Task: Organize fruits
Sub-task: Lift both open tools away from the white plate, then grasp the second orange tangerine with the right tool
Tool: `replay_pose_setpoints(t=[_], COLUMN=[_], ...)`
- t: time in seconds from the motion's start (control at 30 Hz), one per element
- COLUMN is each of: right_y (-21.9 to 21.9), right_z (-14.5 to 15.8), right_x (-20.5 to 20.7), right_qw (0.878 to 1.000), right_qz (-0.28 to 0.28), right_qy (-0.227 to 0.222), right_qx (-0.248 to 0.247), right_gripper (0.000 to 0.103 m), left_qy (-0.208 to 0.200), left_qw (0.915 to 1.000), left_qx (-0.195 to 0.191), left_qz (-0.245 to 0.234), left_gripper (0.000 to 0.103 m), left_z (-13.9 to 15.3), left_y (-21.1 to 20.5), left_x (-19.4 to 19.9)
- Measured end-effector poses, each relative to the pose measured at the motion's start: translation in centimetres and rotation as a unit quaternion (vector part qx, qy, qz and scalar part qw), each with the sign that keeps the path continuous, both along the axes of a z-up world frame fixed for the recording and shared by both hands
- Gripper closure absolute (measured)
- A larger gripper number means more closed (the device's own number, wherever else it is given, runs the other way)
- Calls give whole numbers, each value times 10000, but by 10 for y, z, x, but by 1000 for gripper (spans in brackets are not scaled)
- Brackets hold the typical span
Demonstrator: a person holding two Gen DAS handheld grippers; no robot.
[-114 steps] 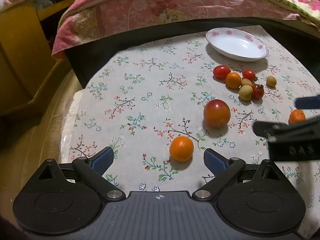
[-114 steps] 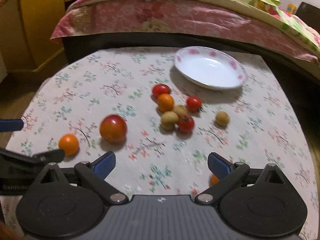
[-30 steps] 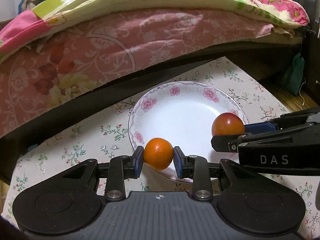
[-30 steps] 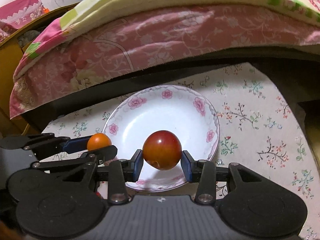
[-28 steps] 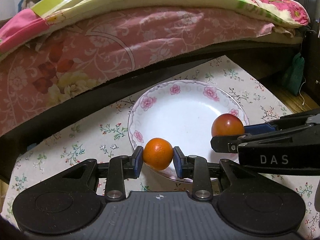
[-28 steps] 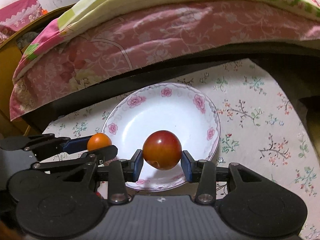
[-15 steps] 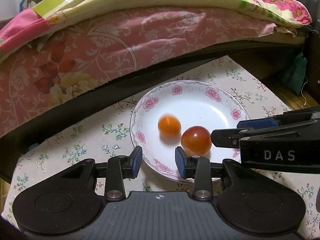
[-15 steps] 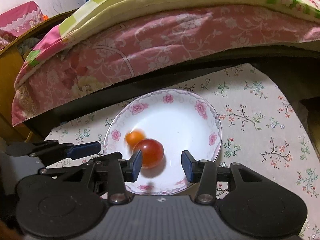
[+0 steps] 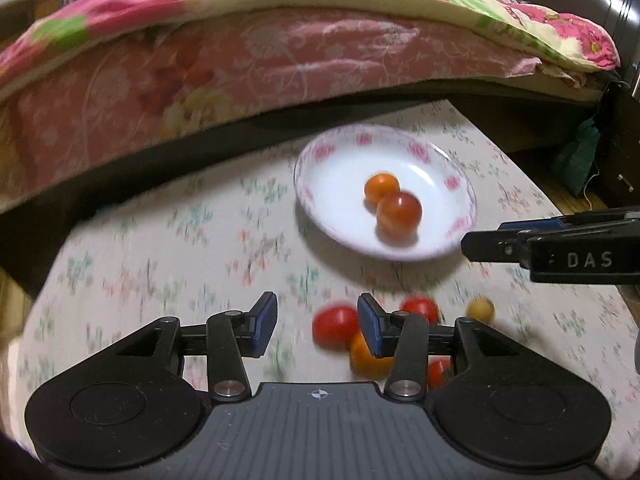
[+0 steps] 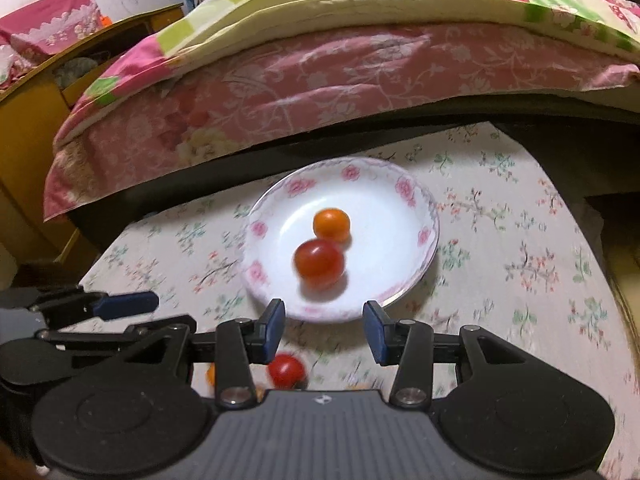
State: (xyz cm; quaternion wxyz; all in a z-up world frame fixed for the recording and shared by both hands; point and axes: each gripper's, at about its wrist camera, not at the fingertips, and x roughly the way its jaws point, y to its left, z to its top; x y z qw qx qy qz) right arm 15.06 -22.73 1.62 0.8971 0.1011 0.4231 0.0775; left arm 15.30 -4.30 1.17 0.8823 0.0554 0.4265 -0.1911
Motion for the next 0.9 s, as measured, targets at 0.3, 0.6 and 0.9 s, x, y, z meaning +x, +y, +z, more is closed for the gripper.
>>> replay_pose_setpoints(t=[0.3,0.6,0.9], right_y=[13,15,1], right_z=[2,-8,-12], right_x=[-54,-72,-87], right_qw=[9998,9985,9966], right_qz=[57,235,31], right_qy=[155,492,748], right_qx=[-76,-32,-335], right_gripper=[61,61,61], left_qy=[227,242,565], left_qw=[9996,9996,9981], left_qx=[-177,-100,-222], left_qz=[58,-67,-96], left_gripper=[48,40,40], left_z=[-2,-3,-12], left_y=[10,0,3], left_x=[-41,-53,-58])
